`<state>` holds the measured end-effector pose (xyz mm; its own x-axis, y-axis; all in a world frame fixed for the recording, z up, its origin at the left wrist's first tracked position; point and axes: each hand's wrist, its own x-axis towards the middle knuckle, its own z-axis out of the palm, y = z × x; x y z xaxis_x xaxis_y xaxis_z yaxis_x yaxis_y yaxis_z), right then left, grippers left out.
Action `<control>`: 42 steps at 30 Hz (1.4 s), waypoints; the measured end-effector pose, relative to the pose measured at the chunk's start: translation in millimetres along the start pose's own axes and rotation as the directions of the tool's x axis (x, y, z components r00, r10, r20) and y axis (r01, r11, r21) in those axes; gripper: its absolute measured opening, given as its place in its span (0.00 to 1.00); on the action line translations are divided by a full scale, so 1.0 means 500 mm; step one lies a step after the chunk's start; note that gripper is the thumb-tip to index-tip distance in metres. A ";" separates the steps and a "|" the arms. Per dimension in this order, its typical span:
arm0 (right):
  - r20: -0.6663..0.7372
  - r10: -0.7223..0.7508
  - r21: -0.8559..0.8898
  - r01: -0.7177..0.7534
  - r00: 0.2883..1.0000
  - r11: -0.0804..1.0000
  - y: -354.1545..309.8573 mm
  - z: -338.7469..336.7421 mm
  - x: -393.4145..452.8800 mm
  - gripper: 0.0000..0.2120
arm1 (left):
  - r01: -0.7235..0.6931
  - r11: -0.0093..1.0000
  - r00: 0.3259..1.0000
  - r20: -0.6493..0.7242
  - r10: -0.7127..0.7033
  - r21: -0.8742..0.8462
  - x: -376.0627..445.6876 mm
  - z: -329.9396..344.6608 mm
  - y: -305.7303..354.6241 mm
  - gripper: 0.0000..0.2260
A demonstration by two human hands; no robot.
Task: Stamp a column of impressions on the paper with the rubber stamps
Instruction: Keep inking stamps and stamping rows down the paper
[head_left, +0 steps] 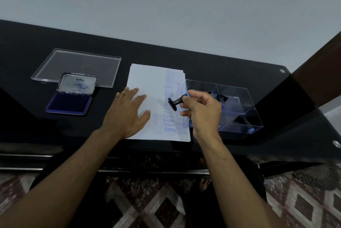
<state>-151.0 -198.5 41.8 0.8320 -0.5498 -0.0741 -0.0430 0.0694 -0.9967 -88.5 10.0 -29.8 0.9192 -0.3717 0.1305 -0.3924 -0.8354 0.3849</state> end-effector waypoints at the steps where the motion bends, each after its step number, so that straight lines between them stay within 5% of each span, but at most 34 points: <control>1: -0.002 -0.013 0.004 0.013 1.000 1.000 -0.002 -0.004 -0.002 0.11 | -0.010 1.000 1.000 -0.005 0.010 -0.005 0.002 -0.001 0.010 0.32; 13: -0.130 -0.062 0.067 0.071 0.990 0.995 -0.058 -0.122 0.023 0.07 | -0.166 0.984 0.985 -0.048 0.163 -0.063 0.044 -0.006 0.166 0.28; 20: -0.243 -0.122 -0.071 0.108 0.962 0.992 -0.049 -0.218 0.050 0.07 | -0.271 0.953 0.962 -0.057 0.265 -0.133 0.059 0.021 0.265 0.30; 23: -0.243 -0.277 -0.390 0.168 0.930 0.905 -0.033 -0.257 0.061 0.07 | -0.271 0.953 0.963 -0.041 0.268 -0.138 0.064 0.031 0.303 0.28; 28: -0.037 -0.381 -0.765 0.219 0.924 0.606 -0.018 -0.298 0.070 0.04 | -0.283 0.953 0.959 -0.005 0.284 -0.111 0.088 0.048 0.346 0.26; 32: 0.075 -0.328 -0.837 0.239 0.942 0.493 -0.008 -0.310 0.071 0.03 | -0.278 0.953 0.959 0.021 0.283 -0.118 0.097 0.061 0.366 0.25; 42: 0.043 -0.230 -0.860 0.153 0.972 0.486 -0.018 -0.312 0.087 0.03 | -0.292 0.956 0.956 0.032 0.293 -0.032 0.094 0.079 0.364 0.29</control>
<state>-201.0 -352.9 42.0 0.8425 -0.5148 0.1584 -0.3696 -0.7666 -0.5251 -117.8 -175.3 10.3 0.7625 -0.6127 0.2078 -0.6421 -0.6772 0.3593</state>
